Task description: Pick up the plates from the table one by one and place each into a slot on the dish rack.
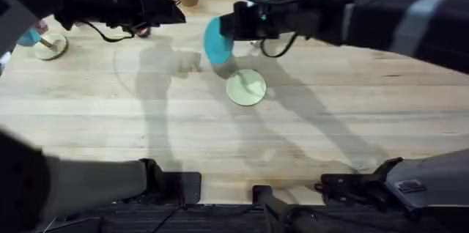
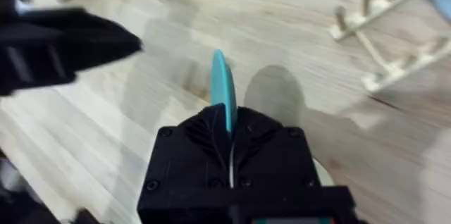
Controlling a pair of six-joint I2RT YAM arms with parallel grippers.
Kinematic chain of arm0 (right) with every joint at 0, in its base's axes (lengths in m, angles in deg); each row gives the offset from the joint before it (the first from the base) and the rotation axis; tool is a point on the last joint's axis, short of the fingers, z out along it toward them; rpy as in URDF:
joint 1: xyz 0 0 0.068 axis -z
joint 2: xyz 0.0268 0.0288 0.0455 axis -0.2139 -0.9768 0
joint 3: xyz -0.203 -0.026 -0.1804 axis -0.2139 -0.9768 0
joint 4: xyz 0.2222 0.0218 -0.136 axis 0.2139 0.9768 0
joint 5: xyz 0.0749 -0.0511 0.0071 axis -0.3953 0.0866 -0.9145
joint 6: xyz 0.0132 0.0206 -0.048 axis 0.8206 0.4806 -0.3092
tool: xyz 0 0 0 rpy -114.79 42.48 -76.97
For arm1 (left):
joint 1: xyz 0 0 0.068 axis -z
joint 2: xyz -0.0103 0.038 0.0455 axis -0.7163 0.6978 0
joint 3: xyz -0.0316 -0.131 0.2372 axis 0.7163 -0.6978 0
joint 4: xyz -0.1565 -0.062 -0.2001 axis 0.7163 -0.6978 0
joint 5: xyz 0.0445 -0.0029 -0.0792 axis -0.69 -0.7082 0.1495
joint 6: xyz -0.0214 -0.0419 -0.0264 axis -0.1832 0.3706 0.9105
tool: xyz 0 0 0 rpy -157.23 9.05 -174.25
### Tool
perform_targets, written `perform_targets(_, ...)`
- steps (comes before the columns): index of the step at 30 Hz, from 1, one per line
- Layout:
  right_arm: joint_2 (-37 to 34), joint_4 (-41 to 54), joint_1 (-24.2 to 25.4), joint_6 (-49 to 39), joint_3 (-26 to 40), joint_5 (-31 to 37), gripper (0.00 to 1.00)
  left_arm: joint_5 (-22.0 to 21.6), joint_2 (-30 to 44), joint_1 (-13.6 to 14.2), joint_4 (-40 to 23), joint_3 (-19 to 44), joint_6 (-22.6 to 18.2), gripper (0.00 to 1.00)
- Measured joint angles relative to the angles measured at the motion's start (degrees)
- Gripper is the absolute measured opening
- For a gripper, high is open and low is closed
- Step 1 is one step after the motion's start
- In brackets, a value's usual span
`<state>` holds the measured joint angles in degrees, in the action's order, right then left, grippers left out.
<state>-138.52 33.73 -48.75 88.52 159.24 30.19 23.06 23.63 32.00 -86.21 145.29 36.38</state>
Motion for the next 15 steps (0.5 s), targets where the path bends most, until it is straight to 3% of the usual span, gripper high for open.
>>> perform_targets(3,2.5,6.0,1.5,-4.7,0.8,0.0,0.030,-4.8,-4.4,2.9,-1.5,0.0,0.0,0.038)
perform_targets(10,4.3,18.6,5.1,-17.5,8.1,0.1,0.030,-17.0,-11.9,13.1,-4.4,0.0,-0.1,0.038)
perform_targets(11,4.3,22.0,6.4,-23.1,11.4,0.1,0.030,-21.4,-14.5,17.0,-4.9,0.0,-0.2,0.038)
perform_targets(15,4.3,25.3,8.2,-29.9,15.7,1.5,0.030,-25.9,-17.2,20.9,-5.6,0.0,-0.2,0.038)
